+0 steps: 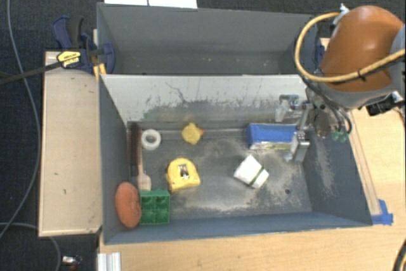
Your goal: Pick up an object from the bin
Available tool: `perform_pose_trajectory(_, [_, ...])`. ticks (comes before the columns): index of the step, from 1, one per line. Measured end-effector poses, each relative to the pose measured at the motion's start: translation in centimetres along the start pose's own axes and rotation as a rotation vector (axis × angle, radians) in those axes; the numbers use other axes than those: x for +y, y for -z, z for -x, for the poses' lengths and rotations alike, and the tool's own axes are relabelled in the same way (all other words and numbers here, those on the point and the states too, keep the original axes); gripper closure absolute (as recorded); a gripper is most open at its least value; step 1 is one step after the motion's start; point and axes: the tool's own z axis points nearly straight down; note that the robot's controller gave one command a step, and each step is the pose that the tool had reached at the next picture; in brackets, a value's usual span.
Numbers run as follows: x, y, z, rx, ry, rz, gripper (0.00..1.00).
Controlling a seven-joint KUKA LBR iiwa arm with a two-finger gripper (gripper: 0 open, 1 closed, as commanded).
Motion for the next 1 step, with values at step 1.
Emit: perform_pose_trajectory(1, [0.02, 0.44, 0.15, -0.008, 0.001, -0.001, 0.00])
